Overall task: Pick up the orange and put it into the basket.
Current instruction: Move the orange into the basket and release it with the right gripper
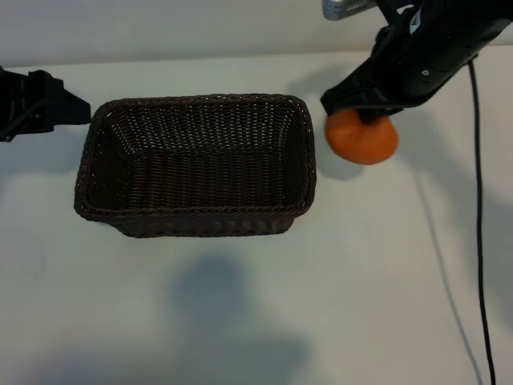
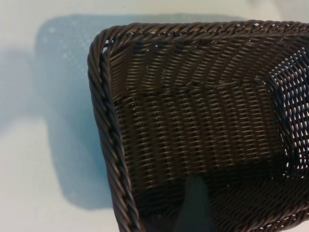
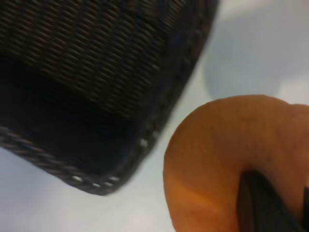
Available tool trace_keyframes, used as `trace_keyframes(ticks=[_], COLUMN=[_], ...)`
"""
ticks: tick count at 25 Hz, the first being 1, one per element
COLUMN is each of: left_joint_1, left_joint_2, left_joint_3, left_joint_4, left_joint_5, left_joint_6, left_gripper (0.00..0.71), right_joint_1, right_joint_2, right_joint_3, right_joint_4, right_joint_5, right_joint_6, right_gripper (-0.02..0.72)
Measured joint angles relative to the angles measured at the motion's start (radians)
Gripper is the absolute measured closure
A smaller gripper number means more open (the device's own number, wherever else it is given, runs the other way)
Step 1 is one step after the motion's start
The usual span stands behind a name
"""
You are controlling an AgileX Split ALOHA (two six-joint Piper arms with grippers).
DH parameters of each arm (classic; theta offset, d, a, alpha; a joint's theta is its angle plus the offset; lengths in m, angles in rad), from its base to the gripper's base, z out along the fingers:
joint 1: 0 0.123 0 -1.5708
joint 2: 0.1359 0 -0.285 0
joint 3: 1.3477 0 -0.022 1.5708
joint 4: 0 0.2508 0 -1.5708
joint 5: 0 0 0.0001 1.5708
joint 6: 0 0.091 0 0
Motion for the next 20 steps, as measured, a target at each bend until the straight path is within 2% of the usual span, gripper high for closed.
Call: trace_keyframes(ticks=[5, 8, 14, 20], left_joint_1=[0.0, 0.0, 0.0, 0.0], left_joint_2=[0.0, 0.0, 0.0, 0.0], left_joint_3=[0.0, 0.0, 0.0, 0.0], left_joint_4=[0.0, 0.0, 0.0, -0.001], left_joint_5=[0.0, 0.0, 0.003, 0.01], left_joint_6=[0.0, 0.0, -0.003, -0.003], left_gripper=[0.12, 0.12, 0.12, 0.12], right_joint_1=[0.0, 0.0, 0.047, 0.158], right_joint_2=[0.007, 0.028, 0.087, 0.174], right_joint_3=[0.0, 0.0, -0.049, -0.178], right_joint_4=[0.083, 0.108, 0.113, 0.121], right_joint_5=[-0.035, -0.044, -0.05, -0.048], right_joint_6=[-0.058, -0.078, -0.101, -0.11], right_gripper=[0.659, 0.659, 0.659, 0.659])
